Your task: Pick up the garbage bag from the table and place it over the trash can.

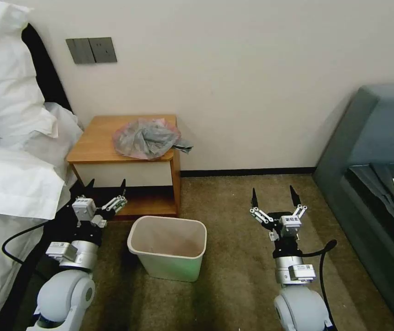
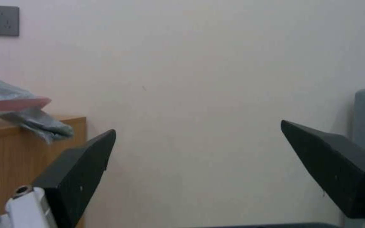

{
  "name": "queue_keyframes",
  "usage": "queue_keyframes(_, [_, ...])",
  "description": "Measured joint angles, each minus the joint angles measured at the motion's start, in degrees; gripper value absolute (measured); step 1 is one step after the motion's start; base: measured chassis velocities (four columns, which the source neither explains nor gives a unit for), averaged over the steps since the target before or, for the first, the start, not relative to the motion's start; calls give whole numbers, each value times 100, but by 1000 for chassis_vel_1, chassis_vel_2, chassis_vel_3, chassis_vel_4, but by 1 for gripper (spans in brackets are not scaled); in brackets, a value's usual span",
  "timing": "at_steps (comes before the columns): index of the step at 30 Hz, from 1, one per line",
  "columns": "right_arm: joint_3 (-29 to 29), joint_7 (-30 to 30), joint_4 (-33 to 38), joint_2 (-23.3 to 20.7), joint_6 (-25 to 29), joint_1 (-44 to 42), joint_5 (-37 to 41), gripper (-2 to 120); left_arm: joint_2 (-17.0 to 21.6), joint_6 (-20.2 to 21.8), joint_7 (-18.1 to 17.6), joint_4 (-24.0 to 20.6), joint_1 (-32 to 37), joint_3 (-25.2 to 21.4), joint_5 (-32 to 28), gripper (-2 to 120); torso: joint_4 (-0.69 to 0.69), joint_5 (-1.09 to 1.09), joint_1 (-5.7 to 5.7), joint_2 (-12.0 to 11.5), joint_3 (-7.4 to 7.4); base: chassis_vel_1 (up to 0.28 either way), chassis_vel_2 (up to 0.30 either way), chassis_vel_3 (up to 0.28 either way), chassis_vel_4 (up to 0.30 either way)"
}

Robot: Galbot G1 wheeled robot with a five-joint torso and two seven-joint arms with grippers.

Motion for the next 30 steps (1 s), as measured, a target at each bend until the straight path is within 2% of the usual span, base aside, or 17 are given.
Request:
queue_keyframes(4, [44, -36, 7, 23, -25, -28, 16, 100, -23, -5, 7, -2, 30, -28, 24, 94, 0, 1, 0, 0, 0, 0, 0, 0, 0])
queue_keyframes(5, [221, -180, 45, 110, -128, -154, 92, 100, -58, -19, 21, -2, 81, -72, 75, 95, 3, 1, 0, 0, 0, 0, 0, 0, 0])
queue_keyframes(7, [727, -557, 129, 356, -432, -552, 324, 100, -317, -178, 123, -3, 433, -373, 452, 99, -4, 1, 0, 0, 0, 0, 0, 0, 0])
queue_keyframes(8, [727, -557, 129, 356, -432, -552, 324, 100, -317, -178, 123, -3, 433, -373, 452, 99, -4, 1, 0, 0, 0, 0, 0, 0, 0])
queue_keyframes(9, [883, -630, 155, 452, -567, -698, 393, 100, -489, -279, 189, 5, 682, -575, 701, 99, -7, -2, 0, 0, 0, 0, 0, 0, 0])
queue_keyframes(10, [880, -645, 195, 530, -672, -763, 409, 100, -651, -388, 230, 42, 910, -729, 912, 99, 1, 2, -1, 0, -1, 0, 0, 0, 0])
queue_keyframes(11, [841, -656, 220, 561, -697, -780, 410, 100, -745, -450, 227, 112, 1032, -681, 980, 100, 8, 5, -1, 0, -1, 0, 0, 0, 0])
queue_keyframes(12, [841, -656, 220, 561, -697, -780, 410, 100, -745, -450, 227, 112, 1032, -681, 980, 100, 8, 5, -1, 0, -1, 0, 0, 0, 0])
queue_keyframes(13, [802, -684, 228, 566, -687, -789, 404, 100, -771, -458, 216, 156, 1043, -588, 996, 100, 5, -4, -1, 0, 0, 0, 0, 0, 0])
queue_keyframes(16, [752, -757, 229, 517, -547, -767, 407, 100, -781, -461, 183, 220, 1010, -421, 1001, 100, -2, 4, -1, 0, -1, 0, 0, 0, 0])
queue_keyframes(20, [702, -881, 210, 332, -307, -630, 496, 100, -779, -474, 185, 228, 1014, -272, 988, 100, -1, 2, -1, 0, -1, 0, 0, 0, 0])
queue_keyframes(23, [526, -1038, 115, -185, -122, -263, 780, 100, -724, -562, 251, 158, 1055, -230, 985, 100, -1, 2, -1, 0, 0, 0, 0, 0, 0])
queue_keyframes(24, [526, -1038, 115, -185, -122, -263, 780, 100, -724, -562, 251, 158, 1055, -230, 985, 100, -1, 2, -1, 0, 0, 0, 0, 0, 0])
queue_keyframes(28, [102, -1115, -209, -1139, -138, 515, 879, 100, -660, -636, 263, -11, 1137, -336, 1052, 100, 0, 1, -1, 0, 0, 0, 0, 0, 0])
queue_keyframes(29, [102, -1115, -209, -1139, -138, 515, 879, 100, -660, -636, 263, -11, 1137, -336, 1052, 100, 0, 1, -1, 0, 0, 0, 0, 0, 0])
queue_keyframes(30, [-53, -1071, -349, -1337, -169, 752, 852, 100, -672, -658, 263, -29, 1148, -387, 1114, 100, -1, 1, -1, 0, 0, 0, 0, 0, 0])
